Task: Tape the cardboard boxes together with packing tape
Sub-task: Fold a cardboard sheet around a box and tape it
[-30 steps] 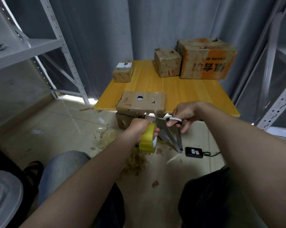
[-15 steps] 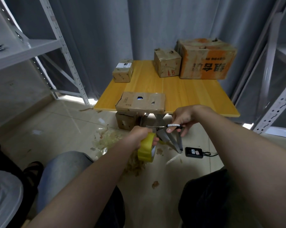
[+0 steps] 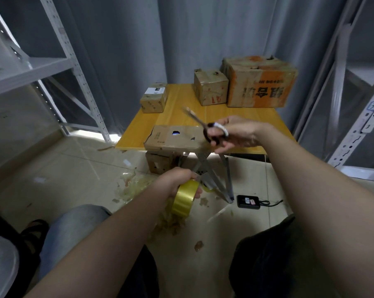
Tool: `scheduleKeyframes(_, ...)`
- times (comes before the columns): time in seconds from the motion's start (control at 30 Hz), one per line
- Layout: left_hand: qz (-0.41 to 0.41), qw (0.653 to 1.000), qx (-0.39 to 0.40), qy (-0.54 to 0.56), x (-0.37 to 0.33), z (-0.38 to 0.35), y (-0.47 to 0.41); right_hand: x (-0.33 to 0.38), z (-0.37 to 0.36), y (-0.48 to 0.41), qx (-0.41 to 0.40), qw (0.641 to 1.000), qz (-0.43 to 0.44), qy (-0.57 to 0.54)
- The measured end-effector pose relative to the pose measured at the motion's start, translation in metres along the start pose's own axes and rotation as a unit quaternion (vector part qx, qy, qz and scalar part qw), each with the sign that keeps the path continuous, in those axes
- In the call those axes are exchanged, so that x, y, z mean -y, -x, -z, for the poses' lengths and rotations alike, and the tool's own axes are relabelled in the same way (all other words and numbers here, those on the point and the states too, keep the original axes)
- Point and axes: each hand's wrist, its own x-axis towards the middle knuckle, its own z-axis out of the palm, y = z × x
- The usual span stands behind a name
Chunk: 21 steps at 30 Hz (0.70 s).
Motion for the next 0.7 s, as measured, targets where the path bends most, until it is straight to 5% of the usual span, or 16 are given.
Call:
scheduleKeyframes(0.1,0.008,1.0,0.019,-0.006,-0.009,0.004,0.004,-0.007,0.012,-0.011,-0.214,0.975,0.039,0.037)
scheduleKeyframes(0.17,0.021,0.999,0.03,-0.024,-0.012,0.007,0.006,-0.018,0.023,-0.015,-0.341,0.907,-0.037,0.244)
scheduleKeyframes(0.23,0.025,0.998,0.033,-0.038,-0.014,0.011,0.005,-0.029,0.031,-0.015,-0.39,0.811,-0.124,0.419)
scheduleKeyframes(0.3,0.026,0.998,0.03,-0.043,-0.015,0.015,0.004,-0.036,0.032,-0.017,-0.385,0.774,-0.152,0.48)
scheduleKeyframes(0.43,0.03,0.998,0.03,-0.041,-0.015,0.02,0.001,-0.025,0.027,-0.023,-0.35,0.759,-0.176,0.519)
scheduleKeyframes(0.53,0.028,0.998,0.035,-0.037,-0.013,0.021,-0.005,-0.012,0.013,-0.037,-0.395,0.754,-0.083,0.517)
scheduleKeyframes(0.63,0.021,0.998,0.044,-0.029,-0.01,0.022,-0.01,-0.005,-0.02,-0.06,-0.365,0.812,0.118,0.439)
scheduleKeyframes(0.7,0.027,0.998,0.051,-0.007,-0.008,0.022,-0.013,-0.009,-0.044,-0.078,-0.28,0.841,0.144,0.439)
